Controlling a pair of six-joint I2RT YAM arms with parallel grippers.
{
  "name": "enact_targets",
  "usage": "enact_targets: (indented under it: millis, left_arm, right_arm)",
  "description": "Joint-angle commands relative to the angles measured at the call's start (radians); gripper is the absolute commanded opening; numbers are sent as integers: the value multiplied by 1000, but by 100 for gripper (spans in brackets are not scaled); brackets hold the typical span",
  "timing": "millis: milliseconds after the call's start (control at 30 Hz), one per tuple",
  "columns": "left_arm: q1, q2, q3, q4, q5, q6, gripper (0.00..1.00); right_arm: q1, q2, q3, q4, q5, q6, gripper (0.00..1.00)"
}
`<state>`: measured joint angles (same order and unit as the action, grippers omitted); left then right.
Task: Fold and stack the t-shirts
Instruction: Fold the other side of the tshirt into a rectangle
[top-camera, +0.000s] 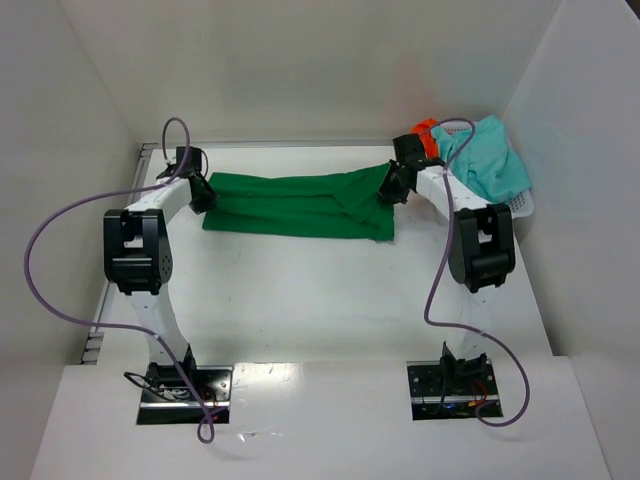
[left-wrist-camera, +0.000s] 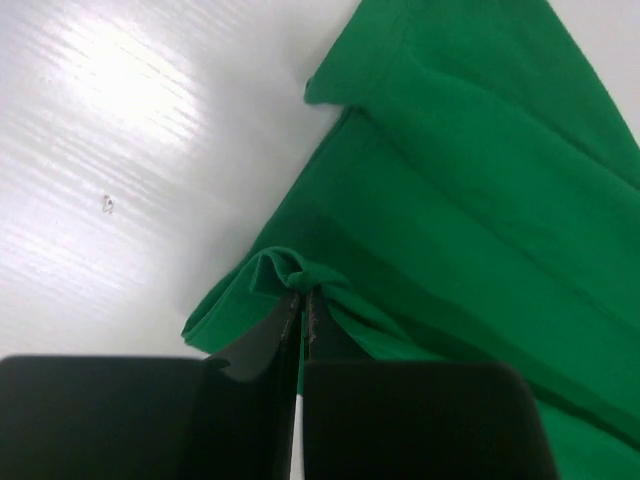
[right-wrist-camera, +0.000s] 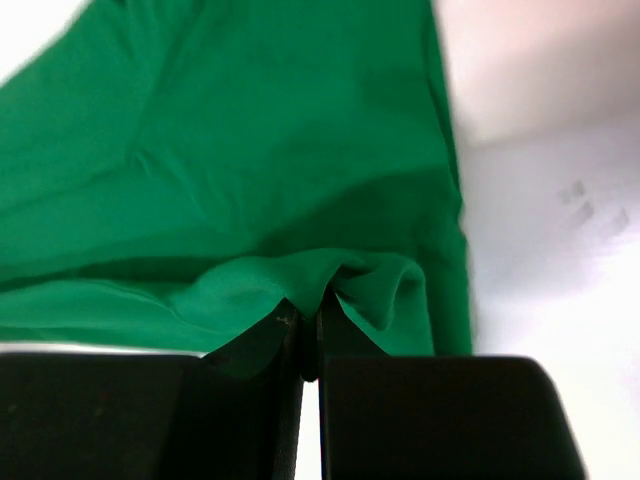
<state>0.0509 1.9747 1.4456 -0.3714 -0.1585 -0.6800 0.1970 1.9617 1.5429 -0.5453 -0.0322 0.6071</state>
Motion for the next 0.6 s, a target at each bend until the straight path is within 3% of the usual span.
enact_targets:
  millis: [0,567]
  left_arm:
    - [9,35,68,22,-4,25,0]
    - [18,113,165,22,-23,34,0]
  right_arm:
    - [-11,77,109,22,0,-29,9]
    - [-50,221,259,4,-9,-66,9]
